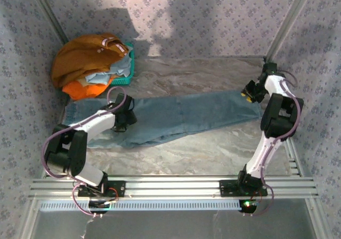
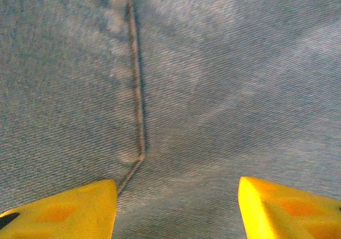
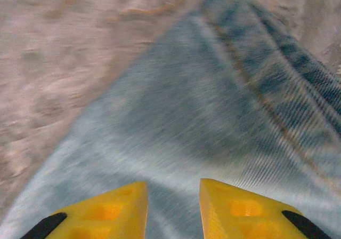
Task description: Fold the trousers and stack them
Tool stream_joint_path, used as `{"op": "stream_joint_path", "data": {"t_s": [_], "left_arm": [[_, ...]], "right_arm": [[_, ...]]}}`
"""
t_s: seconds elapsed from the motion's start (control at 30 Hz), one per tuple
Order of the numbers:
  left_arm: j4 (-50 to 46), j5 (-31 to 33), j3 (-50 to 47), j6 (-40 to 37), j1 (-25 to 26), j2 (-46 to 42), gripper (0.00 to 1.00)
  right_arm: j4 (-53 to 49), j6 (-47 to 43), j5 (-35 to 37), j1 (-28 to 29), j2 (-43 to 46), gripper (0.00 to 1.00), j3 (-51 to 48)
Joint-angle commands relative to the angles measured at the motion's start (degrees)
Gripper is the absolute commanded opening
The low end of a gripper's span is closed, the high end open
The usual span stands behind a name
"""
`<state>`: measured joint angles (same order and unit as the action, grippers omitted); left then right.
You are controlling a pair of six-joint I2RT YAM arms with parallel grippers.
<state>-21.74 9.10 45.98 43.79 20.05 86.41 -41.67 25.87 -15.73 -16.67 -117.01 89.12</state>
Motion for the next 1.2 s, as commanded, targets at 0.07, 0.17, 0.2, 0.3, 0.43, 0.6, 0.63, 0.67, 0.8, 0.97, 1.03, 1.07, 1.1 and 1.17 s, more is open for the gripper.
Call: {"op": "stream_joint_path", "data": {"t_s": [0.07,0.17,0.2,0.3,0.43,0.6,0.63,0.67,0.8,0.97,1.03,1.07,1.1,1.17], "left_arm": [[0.36,-3.70,-2.46,0.68,-2.25,-2.38,0.62],[-1.30,-5.84,-2.45,0.44,-2.30,-4.71,0.64],[-2.29,-6.22,-2.01,0.11,-2.30,-5.47,0.66],[-4.42,-6.83,-0.66,-0.81,-2.30,-7.78,0.69],[-3.92,-8.21,-1.09,-0.90,-2.30,-10.32,0.72],[-2.07,-10.07,-3.11,-0.35,-2.30,-11.44,0.75],[-1.84,-10.44,-3.43,-0.41,-2.30,-11.44,0.74],[-1.70,-10.70,-3.68,-0.41,-2.30,-11.46,0.75],[-0.62,-11.68,-4.63,-0.47,-2.30,-11.42,0.75],[-0.28,-12.00,-4.67,-1.01,-2.30,-10.40,0.75],[-0.23,-12.09,-4.82,-1.08,-2.34,-10.24,0.75],[-0.24,-12.02,-4.89,-1.00,-2.30,-10.26,0.75],[-0.18,-11.92,-5.00,-1.02,-2.38,-10.40,0.75],[-0.11,-11.59,-5.11,-0.99,-2.39,-10.58,0.75]], "right_arm": [[-5.68,-1.84,-0.33,-2.53,-3.62,0.40,2.99],[-6.51,-2.65,0.51,-2.76,-1.30,0.44,2.85],[-6.65,-2.59,1.48,-2.80,0.24,0.46,2.22],[-5.49,-1.39,3.85,-3.74,5.63,0.50,-1.25],[-4.38,-0.21,4.58,-5.89,10.77,0.53,-7.08],[-1.43,2.00,2.42,-9.46,13.55,0.57,-14.37],[-1.31,2.16,2.33,-9.93,13.50,0.58,-15.22],[-1.31,2.09,2.57,-10.13,13.31,0.59,-15.66],[-0.44,2.49,3.05,-10.14,10.71,0.65,-17.01],[2.30,3.00,-0.65,-9.69,5.24,0.63,-15.56],[1.84,2.45,-0.45,-8.87,3.22,0.59,-13.46],[1.48,2.52,0.17,-8.60,2.50,0.56,-12.59],[1.35,2.41,0.34,-8.39,1.92,0.52,-11.85],[1.24,2.25,0.43,-8.21,1.39,0.40,-11.12]]}}
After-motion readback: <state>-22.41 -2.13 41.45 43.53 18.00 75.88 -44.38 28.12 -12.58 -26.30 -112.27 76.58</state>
